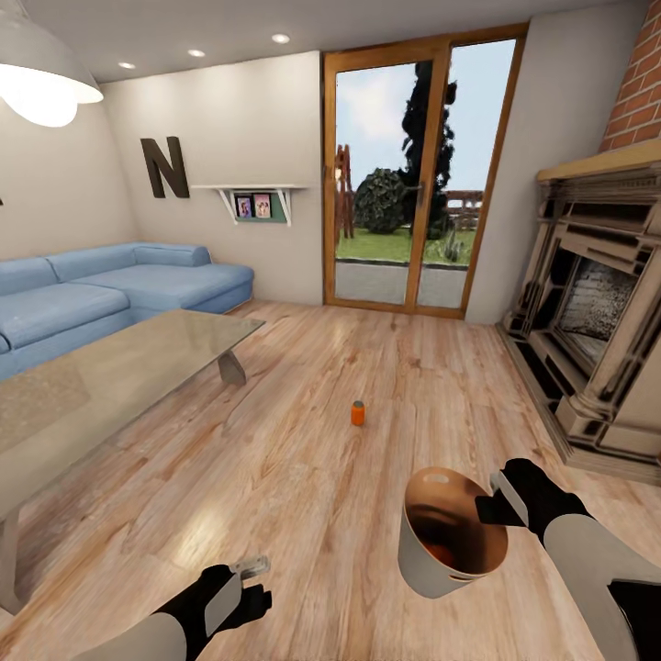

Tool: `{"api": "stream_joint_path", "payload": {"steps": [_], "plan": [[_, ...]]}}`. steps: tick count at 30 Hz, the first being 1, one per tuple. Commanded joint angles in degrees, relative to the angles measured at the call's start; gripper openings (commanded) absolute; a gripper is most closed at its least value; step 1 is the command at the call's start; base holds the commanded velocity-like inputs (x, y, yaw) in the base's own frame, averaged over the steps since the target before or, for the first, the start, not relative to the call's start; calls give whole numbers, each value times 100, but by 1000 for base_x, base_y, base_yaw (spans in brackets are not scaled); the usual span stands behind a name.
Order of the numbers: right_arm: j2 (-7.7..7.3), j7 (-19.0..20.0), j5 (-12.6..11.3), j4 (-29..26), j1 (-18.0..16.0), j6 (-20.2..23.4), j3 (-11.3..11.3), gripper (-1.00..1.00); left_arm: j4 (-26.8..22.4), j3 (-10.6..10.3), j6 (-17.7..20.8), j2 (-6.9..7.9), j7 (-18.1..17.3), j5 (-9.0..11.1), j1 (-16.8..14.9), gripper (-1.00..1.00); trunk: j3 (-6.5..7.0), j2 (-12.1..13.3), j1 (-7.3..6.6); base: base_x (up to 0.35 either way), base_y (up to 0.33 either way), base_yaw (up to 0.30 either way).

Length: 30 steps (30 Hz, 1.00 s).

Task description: Put the three can of soda from the living room inside the tash can in the kitchen.

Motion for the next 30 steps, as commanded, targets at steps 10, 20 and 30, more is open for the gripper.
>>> {"api": "stream_joint_path", "payload": {"steps": [10,20,30], "plan": [[0,26,-92,-3,-3,0,-15,-100,4,5,16,136,-158,2,36,100,1,0,0,0,0,0],[0,32,-92,-14,-3,2,-15,-100,101,1,18,403,-600,-4,39,100,1,0,0,0,0,0],[-33,56,-86,-446,6,873,-46,-100,108,-1,15,437,-625,-3,39,100,-125,-281,153,0,0,0]]}}
